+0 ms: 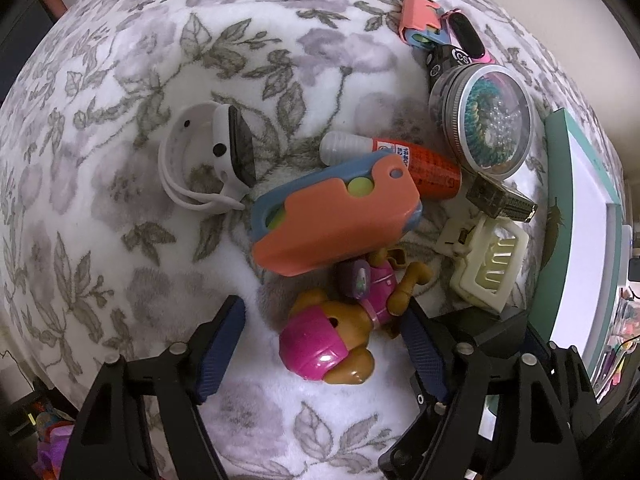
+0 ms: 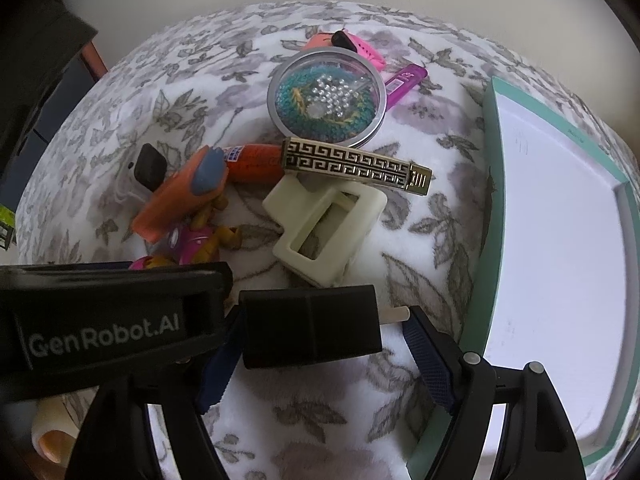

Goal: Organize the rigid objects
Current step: 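Grasp the pink-helmet toy figure with the left tool while the right tool grasps the black charger plug, then carry the figure into the teal-rimmed tray with the left tool while the right tool carries the charger there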

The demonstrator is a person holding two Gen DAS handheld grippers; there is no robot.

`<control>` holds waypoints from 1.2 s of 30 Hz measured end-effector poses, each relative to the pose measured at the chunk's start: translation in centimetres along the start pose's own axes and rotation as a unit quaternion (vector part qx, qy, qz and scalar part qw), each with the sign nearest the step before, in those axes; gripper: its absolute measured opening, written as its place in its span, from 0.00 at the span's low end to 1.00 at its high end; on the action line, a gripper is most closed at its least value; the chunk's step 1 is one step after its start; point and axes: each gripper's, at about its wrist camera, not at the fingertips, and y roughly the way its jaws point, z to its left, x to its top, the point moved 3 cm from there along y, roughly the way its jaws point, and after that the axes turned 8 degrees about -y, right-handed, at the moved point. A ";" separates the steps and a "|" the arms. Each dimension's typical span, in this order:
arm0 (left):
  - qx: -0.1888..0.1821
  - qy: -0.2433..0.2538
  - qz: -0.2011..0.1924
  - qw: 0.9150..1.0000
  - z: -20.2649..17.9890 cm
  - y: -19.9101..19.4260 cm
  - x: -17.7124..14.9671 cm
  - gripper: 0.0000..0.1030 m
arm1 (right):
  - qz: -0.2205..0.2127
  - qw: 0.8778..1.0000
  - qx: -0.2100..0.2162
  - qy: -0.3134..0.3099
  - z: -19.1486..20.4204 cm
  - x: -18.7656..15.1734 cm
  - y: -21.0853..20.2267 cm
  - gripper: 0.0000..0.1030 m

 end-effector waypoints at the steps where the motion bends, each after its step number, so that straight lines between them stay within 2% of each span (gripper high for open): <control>1: -0.002 0.002 -0.001 1.000 -0.1 -0.4 0.0 0.68 | 0.000 1.000 -0.005 0.000 -0.2 0.0 -0.1 0.68; 4: -0.012 0.006 -0.001 1.000 -0.2 -1.2 0.3 0.57 | -0.004 1.000 0.000 0.008 -0.9 0.1 -0.3 0.68; 11: -0.016 0.004 0.002 1.000 -0.4 -1.4 0.5 0.57 | -0.004 1.000 0.003 0.010 -1.3 0.4 -0.2 0.68; 15: -0.034 0.001 0.000 0.999 0.0 -2.2 0.1 0.54 | -0.006 1.000 0.011 0.023 -1.7 -0.1 -1.0 0.68; 16: -0.039 0.003 -0.004 0.999 0.1 -2.6 -0.1 0.52 | -0.007 1.000 0.013 0.027 -1.8 -0.2 -1.2 0.68; 17: -0.043 0.004 -0.005 0.999 0.1 -3.0 -0.2 0.44 | -0.009 0.999 0.018 0.033 -2.1 -0.1 -1.5 0.68; 25: -0.061 0.004 -0.021 0.998 0.0 -4.7 -0.4 0.44 | -0.023 0.998 0.033 0.057 -3.2 -0.1 -2.9 0.67; 30: -0.080 0.010 -0.062 0.995 0.0 -7.9 -0.5 0.44 | -0.048 0.995 0.047 0.071 -3.5 0.4 -4.7 0.67; 36: -0.112 0.013 -0.119 0.986 0.8 -12.0 -0.9 0.44 | -0.091 0.991 0.048 0.082 -4.2 1.1 -7.5 0.67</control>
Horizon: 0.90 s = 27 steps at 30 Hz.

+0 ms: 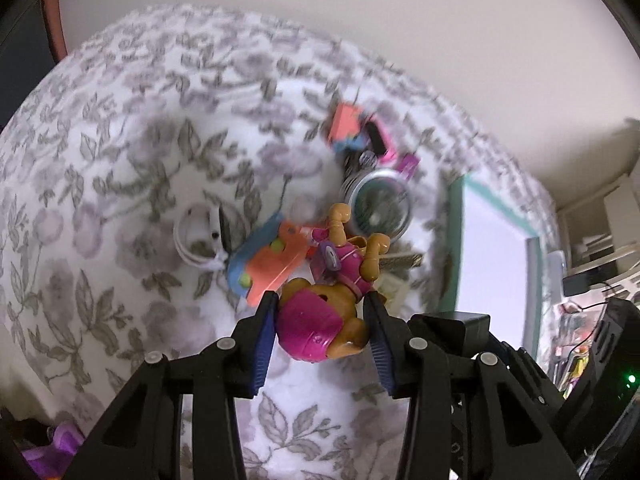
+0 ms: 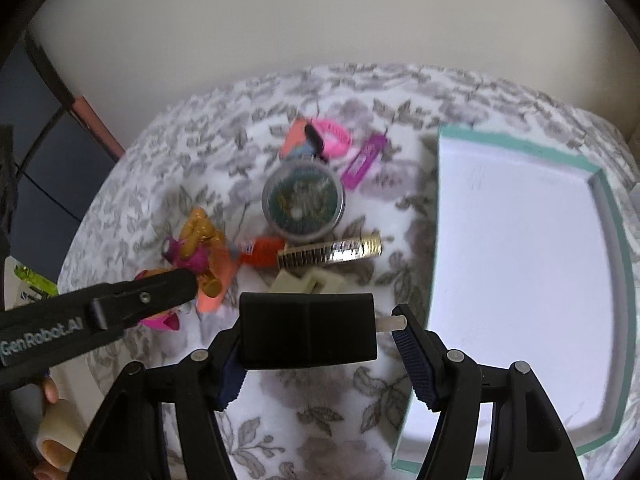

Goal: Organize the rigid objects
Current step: 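Carry the figure into the teal-rimmed tray with the left tool while the right tool carries the charger there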

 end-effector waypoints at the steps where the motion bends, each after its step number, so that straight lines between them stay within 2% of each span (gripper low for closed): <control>1: 0.000 0.004 -0.006 1.000 -0.3 -0.2 0.0 0.44 | -0.004 1.000 -0.003 0.001 -0.1 0.2 -0.2 0.67; 7: -0.008 0.020 -0.006 1.000 -1.8 0.2 0.1 0.44 | -0.012 0.999 -0.030 0.033 -2.7 0.6 -0.4 0.67; 13: -0.014 0.080 -0.029 0.996 -6.0 0.4 -0.3 0.44 | -0.022 0.994 -0.079 0.078 -7.6 0.4 -1.2 0.67; 20: -0.016 0.130 -0.005 0.991 -11.3 3.6 -1.0 0.44 | -0.031 0.984 -0.137 0.112 -13.2 -0.2 -2.6 0.67; 27: -0.023 0.161 0.021 0.987 -17.0 7.1 -1.5 0.44 | -0.039 0.973 -0.167 0.153 -18.1 -0.8 -3.9 0.67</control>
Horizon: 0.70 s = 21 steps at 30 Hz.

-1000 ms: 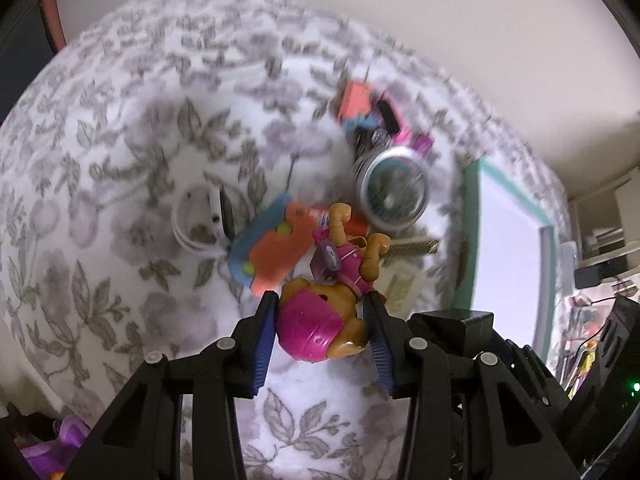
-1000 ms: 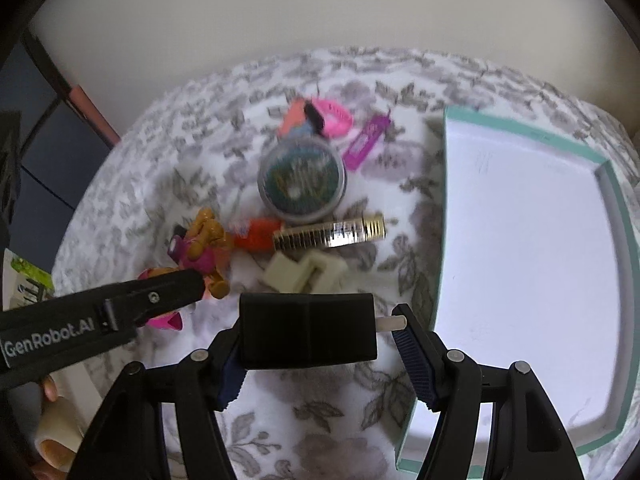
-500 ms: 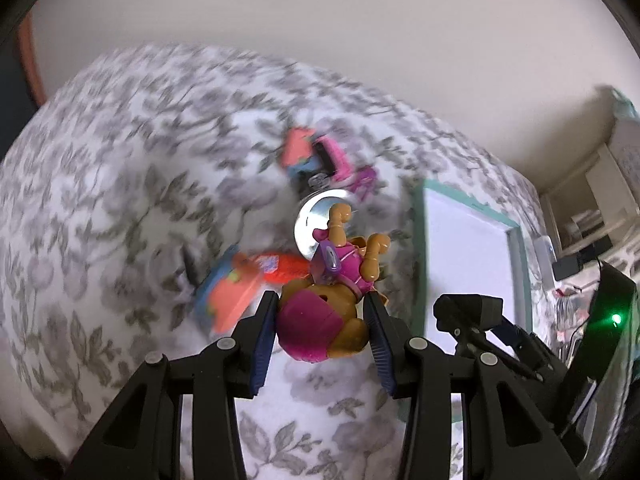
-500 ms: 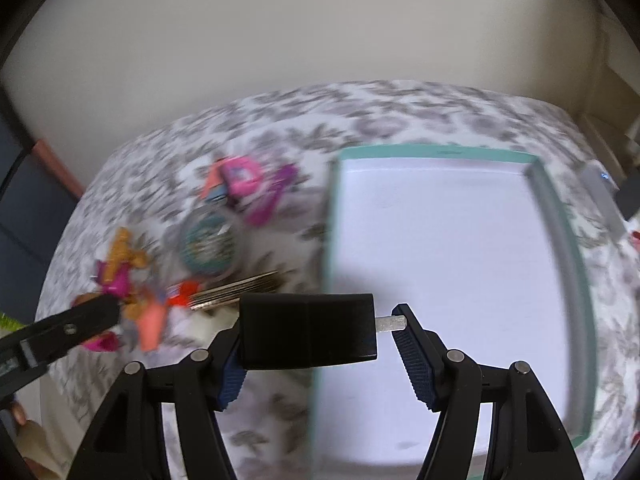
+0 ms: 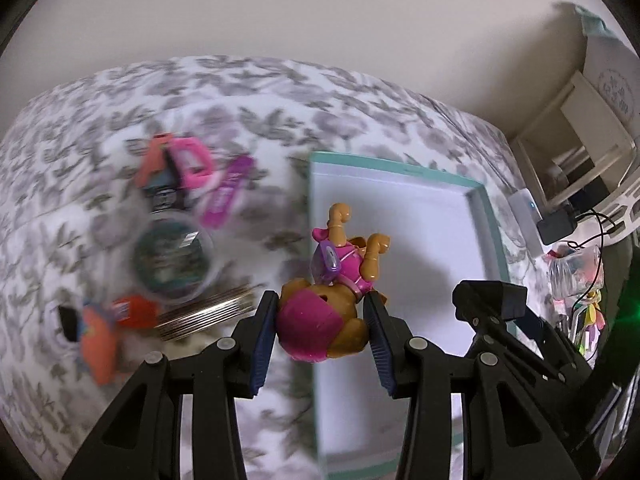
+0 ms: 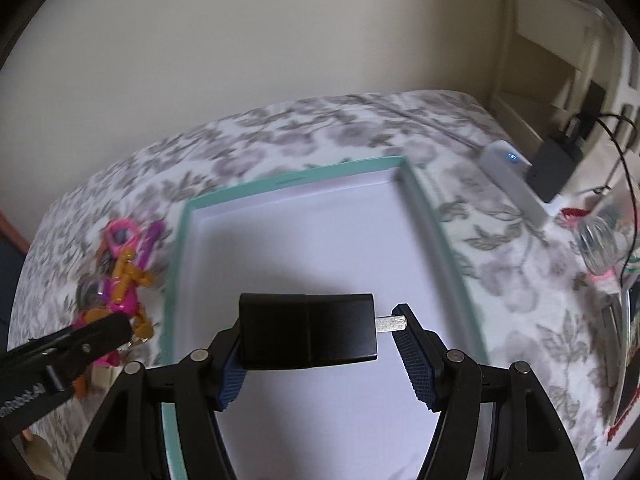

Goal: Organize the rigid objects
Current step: 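Carry the figure into the teal-rimmed tray with the left tool while the right tool carries the charger there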

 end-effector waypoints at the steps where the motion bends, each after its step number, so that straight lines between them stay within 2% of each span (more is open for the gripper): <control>1: 0.001 0.004 0.001 1.000 -0.8 0.5 0.3 0.44 | 0.001 1.000 -0.002 0.006 -0.5 0.1 0.2 0.67; 5: 0.006 0.025 -0.001 1.000 -3.3 2.2 1.1 0.44 | 0.007 0.999 -0.009 0.031 -2.3 0.2 1.0 0.67; 10: 0.003 0.033 0.008 0.999 -5.5 4.1 1.8 0.44 | 0.009 0.999 -0.024 0.028 -3.2 0.1 1.7 0.67; 15: 0.017 0.038 0.017 0.999 -6.1 5.8 2.1 0.44 | 0.016 0.999 -0.027 0.026 -3.7 -0.2 2.3 0.68; 21: 0.017 0.040 0.030 0.999 -6.2 6.9 1.6 0.44 | 0.027 0.999 -0.030 0.020 -3.7 -0.4 3.0 0.68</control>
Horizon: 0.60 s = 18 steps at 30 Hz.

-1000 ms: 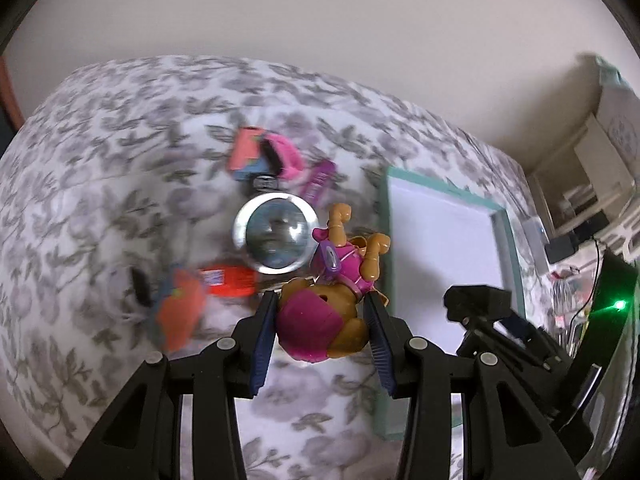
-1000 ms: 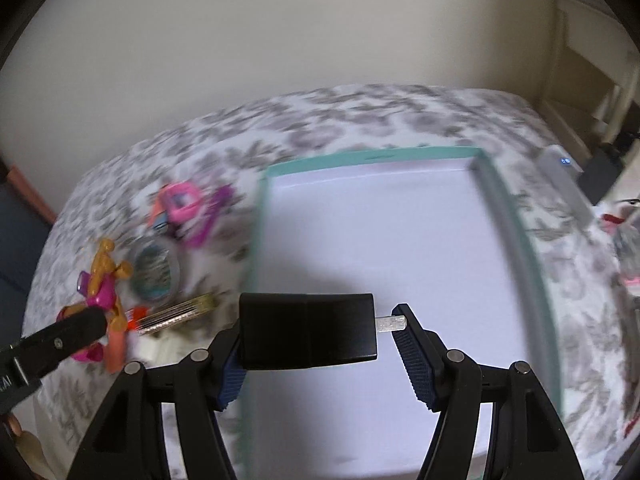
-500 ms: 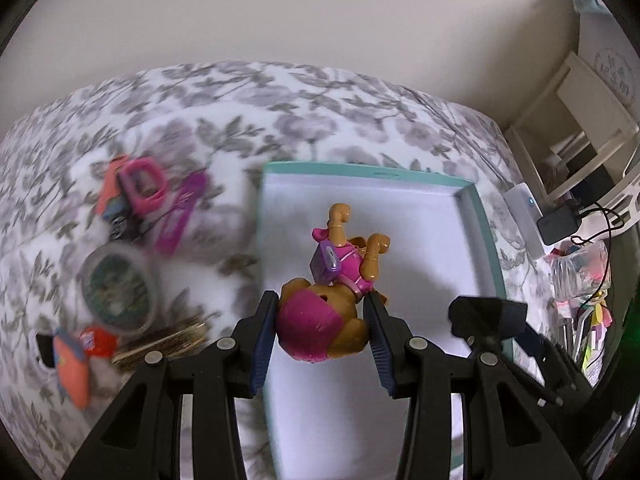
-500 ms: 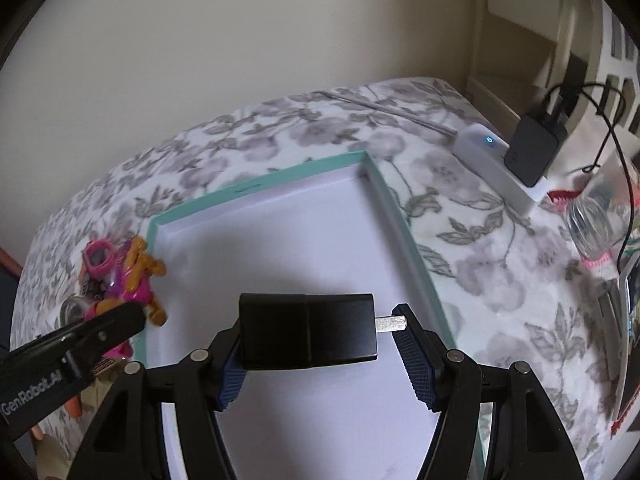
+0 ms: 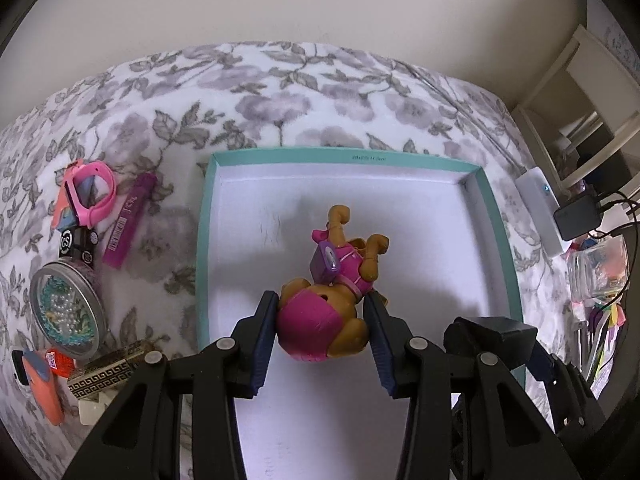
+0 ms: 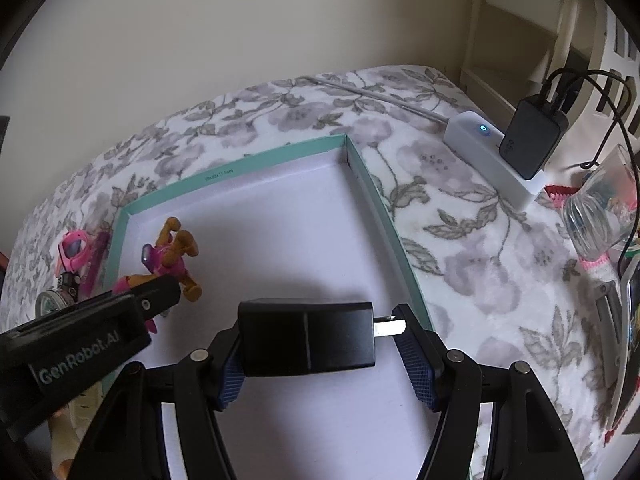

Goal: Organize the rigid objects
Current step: 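Carry the figure into the teal-rimmed tray with the left tool while the right tool carries the charger there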

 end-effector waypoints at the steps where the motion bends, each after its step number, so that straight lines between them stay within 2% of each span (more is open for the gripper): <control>1: 0.000 -0.001 0.000 1.000 0.1 0.0 0.0 0.44 | 0.001 1.000 0.000 -0.001 0.0 0.0 0.0 0.68; 18: -0.023 -0.006 -0.017 1.000 0.7 -2.5 -0.7 0.46 | 0.006 0.999 -0.006 -0.033 1.1 -0.4 0.1 0.68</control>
